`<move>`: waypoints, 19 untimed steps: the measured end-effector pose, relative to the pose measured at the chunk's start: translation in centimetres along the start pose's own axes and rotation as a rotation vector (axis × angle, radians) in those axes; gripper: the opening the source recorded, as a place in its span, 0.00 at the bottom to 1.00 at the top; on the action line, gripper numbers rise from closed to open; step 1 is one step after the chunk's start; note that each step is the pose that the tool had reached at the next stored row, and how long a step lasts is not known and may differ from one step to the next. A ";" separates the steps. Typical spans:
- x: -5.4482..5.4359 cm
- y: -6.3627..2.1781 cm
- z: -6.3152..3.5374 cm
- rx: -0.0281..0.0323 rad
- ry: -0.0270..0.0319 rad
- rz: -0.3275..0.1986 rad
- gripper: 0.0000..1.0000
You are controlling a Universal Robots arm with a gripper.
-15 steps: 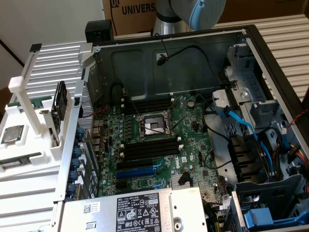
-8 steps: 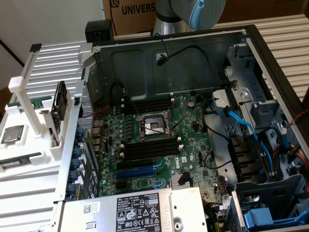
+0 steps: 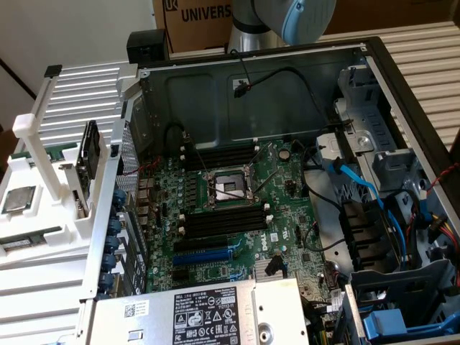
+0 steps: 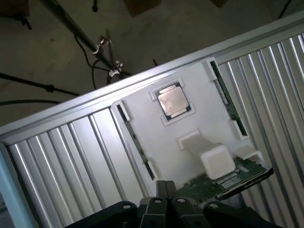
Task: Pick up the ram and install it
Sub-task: 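Reach for the ram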
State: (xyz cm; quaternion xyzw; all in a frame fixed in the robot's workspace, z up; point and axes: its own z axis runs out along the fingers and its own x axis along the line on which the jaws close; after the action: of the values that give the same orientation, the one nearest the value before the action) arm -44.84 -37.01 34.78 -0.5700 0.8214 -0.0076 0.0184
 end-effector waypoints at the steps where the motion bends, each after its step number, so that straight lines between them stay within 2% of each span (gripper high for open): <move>1: 0.0 0.01 0.09 0.0007 -0.0013 -0.015 0.10; 11: 0.3 0.75 0.86 0.0039 -0.0065 -0.087 0.10; 19: 0.6 0.84 1.86 0.0021 -0.0093 -0.155 0.10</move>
State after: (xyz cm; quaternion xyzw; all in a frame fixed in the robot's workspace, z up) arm -45.78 -37.29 32.87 -0.6318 0.7748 -0.0072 0.0222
